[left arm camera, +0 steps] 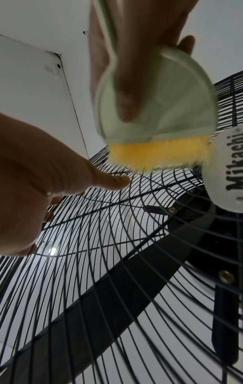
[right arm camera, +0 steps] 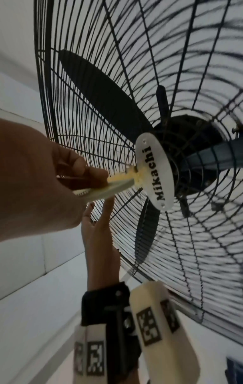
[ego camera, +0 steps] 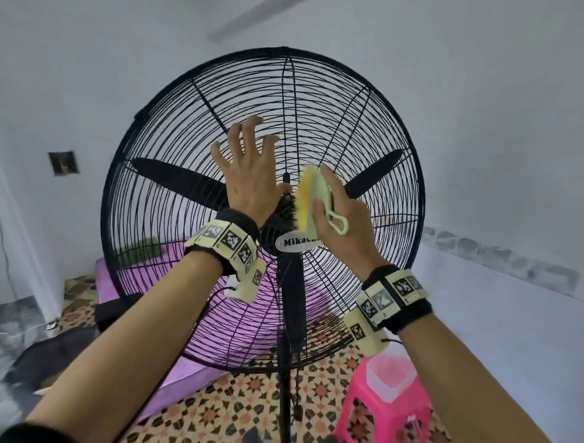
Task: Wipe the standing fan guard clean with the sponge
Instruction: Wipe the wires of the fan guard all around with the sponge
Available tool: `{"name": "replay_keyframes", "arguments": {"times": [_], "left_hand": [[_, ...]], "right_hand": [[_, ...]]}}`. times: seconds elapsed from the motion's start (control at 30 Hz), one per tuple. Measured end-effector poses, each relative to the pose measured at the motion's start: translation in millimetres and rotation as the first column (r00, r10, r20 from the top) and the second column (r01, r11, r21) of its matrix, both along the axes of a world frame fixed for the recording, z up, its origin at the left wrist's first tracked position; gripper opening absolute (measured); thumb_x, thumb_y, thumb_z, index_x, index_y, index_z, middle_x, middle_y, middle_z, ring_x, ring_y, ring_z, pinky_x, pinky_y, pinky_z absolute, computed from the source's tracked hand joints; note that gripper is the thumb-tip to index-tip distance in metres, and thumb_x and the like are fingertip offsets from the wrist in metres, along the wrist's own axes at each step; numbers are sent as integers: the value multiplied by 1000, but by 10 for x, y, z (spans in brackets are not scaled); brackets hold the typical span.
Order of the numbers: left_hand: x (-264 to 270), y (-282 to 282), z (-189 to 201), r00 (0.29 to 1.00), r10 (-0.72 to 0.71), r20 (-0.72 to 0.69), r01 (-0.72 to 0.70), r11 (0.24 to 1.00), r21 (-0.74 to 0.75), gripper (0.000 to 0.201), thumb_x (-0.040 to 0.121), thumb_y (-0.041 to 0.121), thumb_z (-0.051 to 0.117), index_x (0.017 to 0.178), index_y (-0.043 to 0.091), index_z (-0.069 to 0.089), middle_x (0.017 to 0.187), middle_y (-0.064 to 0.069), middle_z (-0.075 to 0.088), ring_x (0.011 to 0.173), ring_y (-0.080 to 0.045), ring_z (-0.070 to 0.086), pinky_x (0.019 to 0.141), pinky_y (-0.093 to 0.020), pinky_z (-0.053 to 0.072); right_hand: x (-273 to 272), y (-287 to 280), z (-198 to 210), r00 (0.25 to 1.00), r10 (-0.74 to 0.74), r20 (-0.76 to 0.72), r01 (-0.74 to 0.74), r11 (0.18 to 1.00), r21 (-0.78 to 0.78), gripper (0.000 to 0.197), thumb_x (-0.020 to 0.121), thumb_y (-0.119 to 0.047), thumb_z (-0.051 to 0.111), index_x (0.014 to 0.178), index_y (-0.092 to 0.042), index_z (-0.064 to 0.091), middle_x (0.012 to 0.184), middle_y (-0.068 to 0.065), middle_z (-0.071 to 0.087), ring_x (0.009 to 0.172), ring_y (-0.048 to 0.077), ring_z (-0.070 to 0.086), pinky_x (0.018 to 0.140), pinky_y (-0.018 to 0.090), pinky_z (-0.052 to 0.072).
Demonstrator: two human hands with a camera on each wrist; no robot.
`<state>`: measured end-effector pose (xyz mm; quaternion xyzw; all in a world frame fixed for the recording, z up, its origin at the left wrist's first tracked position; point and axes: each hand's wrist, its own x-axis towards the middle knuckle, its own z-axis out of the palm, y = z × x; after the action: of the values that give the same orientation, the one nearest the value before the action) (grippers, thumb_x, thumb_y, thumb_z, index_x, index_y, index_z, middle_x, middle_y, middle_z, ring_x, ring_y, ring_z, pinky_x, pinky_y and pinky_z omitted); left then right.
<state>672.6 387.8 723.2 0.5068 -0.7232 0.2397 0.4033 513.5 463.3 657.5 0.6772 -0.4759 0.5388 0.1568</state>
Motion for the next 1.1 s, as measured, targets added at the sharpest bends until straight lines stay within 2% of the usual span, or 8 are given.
{"name": "replay_keyframes", "arguments": {"times": [0.13, 0.3, 0.43, 0.63, 0.77, 0.93, 1.03, 1.1], "left_hand": [[2, -8, 20, 999, 29, 27, -29, 999, 15, 87, 73, 58, 86, 141, 26, 42, 162, -8, 21, 152, -35, 16, 118, -68, 20], [-3, 17, 10, 999, 29, 38, -30, 999, 12, 85, 75, 58, 85, 141, 26, 42, 161, -7, 19, 152, -35, 15, 118, -67, 21], [3, 8, 25, 998, 35, 48, -35, 999, 10, 85, 74, 58, 85, 140, 25, 43, 161, -8, 22, 152, -35, 17, 118, -66, 21], [15, 17, 26, 998, 37, 56, -38, 999, 17, 86, 75, 56, 85, 142, 25, 42, 162, -8, 20, 152, -35, 16, 117, -67, 21], [2, 4, 55, 998, 41, 56, -43, 998, 38, 86, 73, 55, 87, 141, 25, 43, 161, -8, 19, 152, -36, 15, 117, -68, 20], [-19, 24, 48, 996, 59, 61, -61, 998, 34, 88, 73, 55, 87, 141, 22, 43, 161, -9, 20, 152, -37, 16, 117, -69, 22], [-19, 45, 50, 996, 58, 71, -62, 997, 49, 87, 75, 53, 86, 144, 21, 41, 163, -10, 19, 153, -37, 15, 118, -69, 20], [-16, 47, 71, 996, 60, 69, -65, 996, 62, 87, 76, 52, 86, 144, 21, 40, 164, -10, 18, 153, -37, 14, 118, -69, 20]], "right_hand": [[-74, 23, -1, 981, -193, -9, 193, 981, 12, 55, 100, -14, 56, 152, -6, 38, 78, 10, 71, 53, 12, 60, 44, 14, 39], [11, -1, 35, 998, -22, 63, 21, 1000, 7, 50, 103, -18, 54, 151, -13, 41, 73, -1, 66, 49, 2, 57, 41, 13, 44], [-11, 0, 34, 977, -209, 34, 209, 978, -2, 53, 99, -14, 57, 149, -10, 41, 81, 10, 71, 57, 17, 63, 45, 22, 47], [36, -39, 134, 993, -48, 104, 49, 999, -9, 46, 103, -17, 54, 148, -11, 47, 64, -12, 55, 46, -6, 56, 37, 8, 37], [-7, -37, 208, 975, -220, 19, 220, 975, 24, 48, 100, -16, 57, 147, -14, 47, 79, 3, 70, 51, 8, 58, 41, 12, 41], [53, -68, 342, 990, -6, 142, 9, 1000, -24, 46, 103, -20, 54, 148, -17, 49, 70, 4, 69, 51, 14, 62, 41, 26, 51], [18, -93, 334, 984, -174, 37, 176, 983, -56, 47, 98, -14, 58, 144, -12, 51, 67, 1, 64, 48, 11, 57, 37, 17, 38], [-15, -104, 365, 975, -217, 44, 218, 976, -14, 46, 98, -13, 59, 143, -12, 49, 80, 7, 70, 59, 18, 66, 42, 22, 50]]}}
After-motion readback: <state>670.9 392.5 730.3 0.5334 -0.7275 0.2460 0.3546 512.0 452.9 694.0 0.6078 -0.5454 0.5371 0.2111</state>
